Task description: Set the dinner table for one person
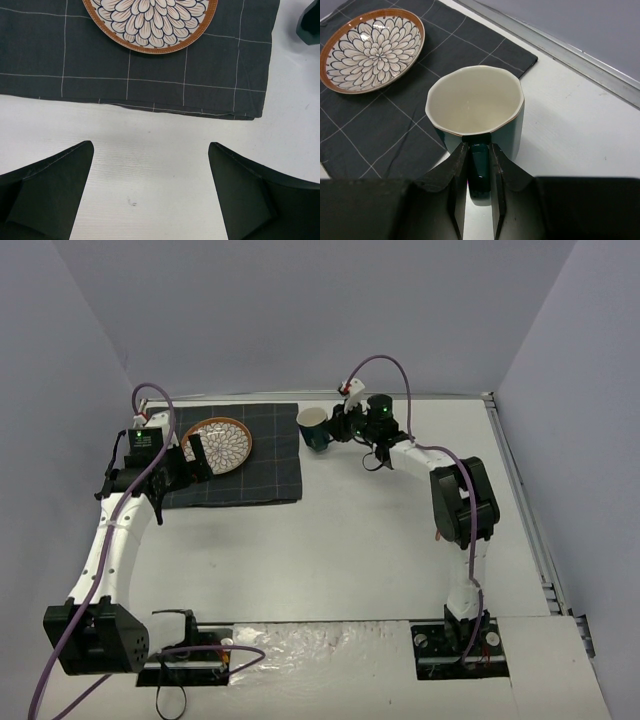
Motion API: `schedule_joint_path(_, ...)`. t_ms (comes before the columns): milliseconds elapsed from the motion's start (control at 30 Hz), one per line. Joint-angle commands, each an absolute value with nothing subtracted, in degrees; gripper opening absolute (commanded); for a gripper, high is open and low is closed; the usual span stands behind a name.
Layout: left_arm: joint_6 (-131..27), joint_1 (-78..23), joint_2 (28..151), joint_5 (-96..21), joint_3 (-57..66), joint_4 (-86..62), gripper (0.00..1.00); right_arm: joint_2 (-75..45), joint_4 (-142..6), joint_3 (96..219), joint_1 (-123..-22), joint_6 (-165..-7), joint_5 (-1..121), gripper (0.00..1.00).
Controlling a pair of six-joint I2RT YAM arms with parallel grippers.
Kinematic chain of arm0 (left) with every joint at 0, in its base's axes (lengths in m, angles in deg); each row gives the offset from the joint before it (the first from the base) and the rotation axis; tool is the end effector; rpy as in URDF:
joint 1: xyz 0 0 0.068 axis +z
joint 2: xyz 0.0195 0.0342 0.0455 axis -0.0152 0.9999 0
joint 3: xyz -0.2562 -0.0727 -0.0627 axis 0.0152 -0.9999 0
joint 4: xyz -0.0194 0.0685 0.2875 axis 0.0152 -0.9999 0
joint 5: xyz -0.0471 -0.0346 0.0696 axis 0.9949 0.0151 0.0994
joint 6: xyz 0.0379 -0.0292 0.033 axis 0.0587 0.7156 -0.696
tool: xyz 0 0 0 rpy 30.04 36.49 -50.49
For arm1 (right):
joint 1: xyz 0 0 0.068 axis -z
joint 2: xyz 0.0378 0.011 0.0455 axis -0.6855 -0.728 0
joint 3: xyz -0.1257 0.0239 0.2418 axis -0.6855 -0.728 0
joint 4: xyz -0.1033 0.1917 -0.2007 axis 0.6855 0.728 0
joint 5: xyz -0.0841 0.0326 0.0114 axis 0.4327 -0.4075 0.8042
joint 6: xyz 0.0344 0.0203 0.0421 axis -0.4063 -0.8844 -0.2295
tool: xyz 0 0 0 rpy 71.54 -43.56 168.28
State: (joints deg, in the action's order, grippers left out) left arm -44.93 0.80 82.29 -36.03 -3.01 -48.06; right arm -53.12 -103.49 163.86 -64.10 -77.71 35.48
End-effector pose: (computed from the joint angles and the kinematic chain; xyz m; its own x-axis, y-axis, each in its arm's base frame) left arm 0.2995 0.0018 0.3315 -0.6110 -0.3380 -0.7158 -0.1007 0.9301 -0.3532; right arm 0.4771 0.2049 0.2185 -0.0156 -0.0298 -0.9994 -0.7950 0.6066 -0.0057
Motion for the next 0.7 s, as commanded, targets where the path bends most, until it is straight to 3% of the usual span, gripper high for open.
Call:
schedule_joint_path(0, -44.3, 1.2, 81.3, -35.9, -2.2, -45.2, 0.97, -47.9, -114.5, 160.8, -64.4, -76.2, 34.3, 0.0)
schedule_joint_path(367, -44.3, 1.2, 81.1, -36.1, -2.4, -45.1, 0.97, -45.3, -116.5, 152.9, -64.4, -76.4, 35.2, 0.0)
schedule_joint_path(567, -44.3, 1.2, 81.2, -36.1, -2.4, -45.1, 0.97, -44.4, -111.7, 152.3, -64.4, -74.2, 36.3, 0.18)
schedule_joint_path(667, -44.3, 1.3, 81.2, -36.1, -2.4, -45.2, 0.97, -44.3, -108.0, 153.5, -64.4, -72.5, 36.7, 0.2)
